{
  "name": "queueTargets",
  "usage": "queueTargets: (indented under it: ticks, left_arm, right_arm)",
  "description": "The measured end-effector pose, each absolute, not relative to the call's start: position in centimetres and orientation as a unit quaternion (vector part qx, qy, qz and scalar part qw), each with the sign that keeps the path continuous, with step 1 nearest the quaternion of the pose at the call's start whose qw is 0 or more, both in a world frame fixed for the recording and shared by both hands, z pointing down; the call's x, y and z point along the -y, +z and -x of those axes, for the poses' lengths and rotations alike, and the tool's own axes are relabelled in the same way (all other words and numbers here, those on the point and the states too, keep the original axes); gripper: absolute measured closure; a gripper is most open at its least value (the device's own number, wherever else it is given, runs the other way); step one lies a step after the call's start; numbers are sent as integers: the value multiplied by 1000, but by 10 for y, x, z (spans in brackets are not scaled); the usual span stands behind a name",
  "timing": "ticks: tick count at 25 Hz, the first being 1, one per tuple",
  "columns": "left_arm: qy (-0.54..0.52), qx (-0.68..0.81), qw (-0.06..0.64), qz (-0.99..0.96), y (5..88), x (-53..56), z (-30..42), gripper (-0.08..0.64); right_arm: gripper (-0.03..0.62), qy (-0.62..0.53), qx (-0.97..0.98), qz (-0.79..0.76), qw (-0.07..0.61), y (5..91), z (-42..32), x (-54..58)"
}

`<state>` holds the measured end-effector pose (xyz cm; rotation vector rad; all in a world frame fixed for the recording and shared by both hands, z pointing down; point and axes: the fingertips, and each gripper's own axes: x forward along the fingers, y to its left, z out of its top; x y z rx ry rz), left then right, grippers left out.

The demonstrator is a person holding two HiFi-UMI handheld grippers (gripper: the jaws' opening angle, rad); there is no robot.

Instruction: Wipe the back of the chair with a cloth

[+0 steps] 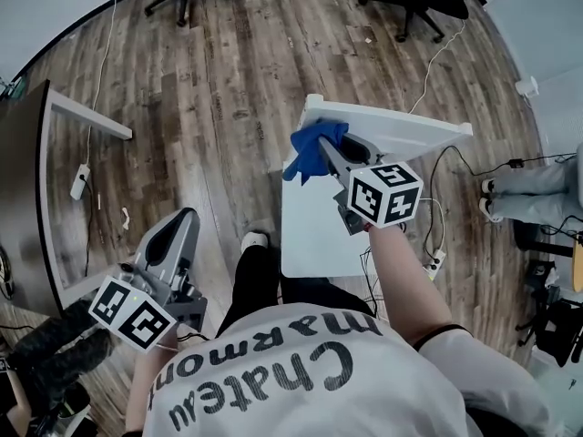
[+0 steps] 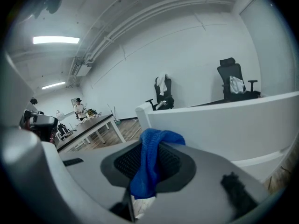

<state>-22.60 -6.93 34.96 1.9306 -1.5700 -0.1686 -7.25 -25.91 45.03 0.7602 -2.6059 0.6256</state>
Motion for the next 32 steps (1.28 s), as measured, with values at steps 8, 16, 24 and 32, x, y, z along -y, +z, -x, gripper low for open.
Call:
queueTargets:
  ticks: [8,16,24,32]
  left_arm:
    - [-50,591,320,-739,346,90,186,552]
    - [-29,554,321,-767,344,126,122,552]
    - [-18,522,324,-788,346,151,83,552]
    - [-25,502,324,-801,344,159,69,552]
  right_arm:
    - [506,231,912,-296,165,452,14,285]
    - [506,242,887,-368,142,451,-87,320]
    - [506,229,868,-415,151,448,-155,343]
    - [506,221,847,-456,161,442,-199,354]
